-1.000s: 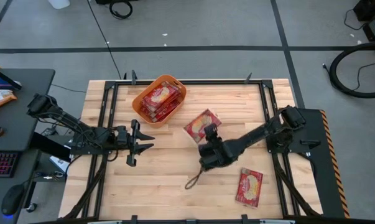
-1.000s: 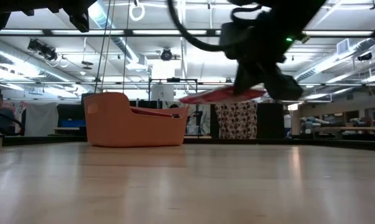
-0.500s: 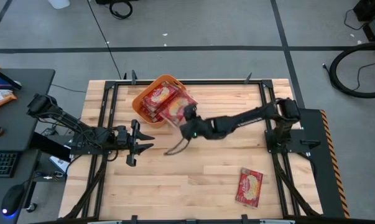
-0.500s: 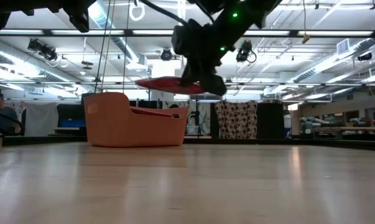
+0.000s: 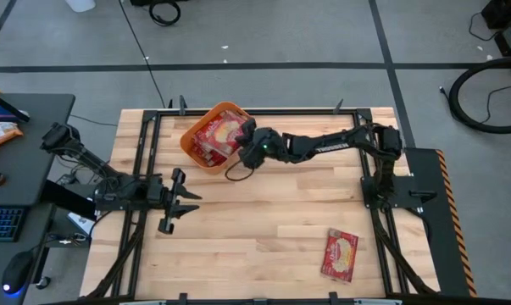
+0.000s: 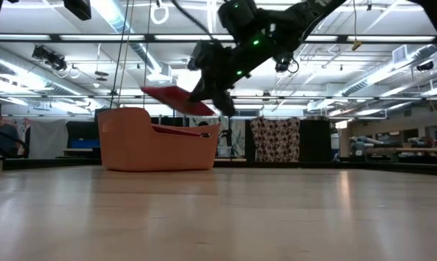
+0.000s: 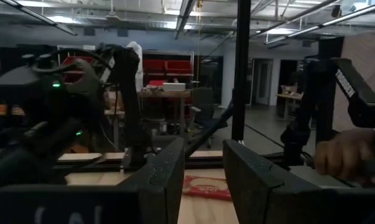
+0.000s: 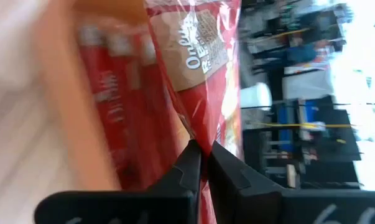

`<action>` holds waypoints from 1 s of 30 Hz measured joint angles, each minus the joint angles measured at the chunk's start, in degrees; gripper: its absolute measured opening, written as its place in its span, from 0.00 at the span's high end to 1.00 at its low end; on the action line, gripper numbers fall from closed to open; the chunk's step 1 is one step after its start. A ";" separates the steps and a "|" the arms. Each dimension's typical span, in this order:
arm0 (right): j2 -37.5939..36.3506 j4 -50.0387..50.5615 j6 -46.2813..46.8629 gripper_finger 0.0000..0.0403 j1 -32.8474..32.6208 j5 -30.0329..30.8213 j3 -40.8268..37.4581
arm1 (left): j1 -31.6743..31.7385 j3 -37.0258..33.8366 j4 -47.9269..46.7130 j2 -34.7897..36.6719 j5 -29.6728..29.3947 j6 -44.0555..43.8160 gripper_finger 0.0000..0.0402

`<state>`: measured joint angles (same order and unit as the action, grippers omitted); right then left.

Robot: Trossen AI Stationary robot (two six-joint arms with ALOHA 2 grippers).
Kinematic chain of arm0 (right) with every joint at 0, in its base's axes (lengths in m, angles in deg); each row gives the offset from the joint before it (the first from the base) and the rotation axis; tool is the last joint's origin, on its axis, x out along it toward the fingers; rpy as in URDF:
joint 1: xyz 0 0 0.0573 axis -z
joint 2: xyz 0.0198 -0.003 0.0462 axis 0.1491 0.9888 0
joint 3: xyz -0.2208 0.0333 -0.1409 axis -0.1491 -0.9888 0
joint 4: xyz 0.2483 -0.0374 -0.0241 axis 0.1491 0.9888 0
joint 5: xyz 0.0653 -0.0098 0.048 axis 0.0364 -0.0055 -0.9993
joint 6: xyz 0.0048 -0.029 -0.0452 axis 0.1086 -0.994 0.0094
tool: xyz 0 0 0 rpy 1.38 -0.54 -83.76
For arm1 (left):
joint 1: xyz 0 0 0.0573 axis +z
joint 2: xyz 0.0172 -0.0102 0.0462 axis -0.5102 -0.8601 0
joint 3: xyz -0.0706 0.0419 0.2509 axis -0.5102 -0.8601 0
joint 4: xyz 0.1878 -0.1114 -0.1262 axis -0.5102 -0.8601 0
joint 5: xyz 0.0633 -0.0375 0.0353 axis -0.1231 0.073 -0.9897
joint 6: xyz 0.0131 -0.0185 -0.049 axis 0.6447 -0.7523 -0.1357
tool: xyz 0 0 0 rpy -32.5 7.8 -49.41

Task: Sort popcorn bags into baskets
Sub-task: Put the red popcorn bag into the orange bin

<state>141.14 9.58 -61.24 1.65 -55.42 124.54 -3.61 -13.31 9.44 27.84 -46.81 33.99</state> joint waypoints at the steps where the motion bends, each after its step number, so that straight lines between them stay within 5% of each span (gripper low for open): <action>1: 0.79 -1.10 -0.14 0.94 0.30 -0.06 0.91 | -0.02 0.00 -0.29 0.18 -0.09 0.02 0.71; 12: 17.23 11.66 1.72 0.94 2.34 -0.19 24.61 | 0.34 0.00 -2.11 0.64 -4.71 -0.42 0.71; 18: 23.18 22.93 4.80 0.84 2.41 1.69 34.30 | -0.67 0.00 -2.16 0.68 -4.82 -0.42 0.71; 24: 21.45 32.46 9.53 0.71 0.07 9.24 34.72 | -0.96 0.00 -2.16 0.71 -5.22 -0.42 0.71; 30: 15.09 44.02 20.05 0.68 -4.76 14.93 34.76 | -0.94 0.00 -2.23 0.68 -5.22 -0.36 0.71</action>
<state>156.24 53.61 -41.19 -3.11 -40.48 159.31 -4.55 -13.31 7.21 28.53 -52.02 33.63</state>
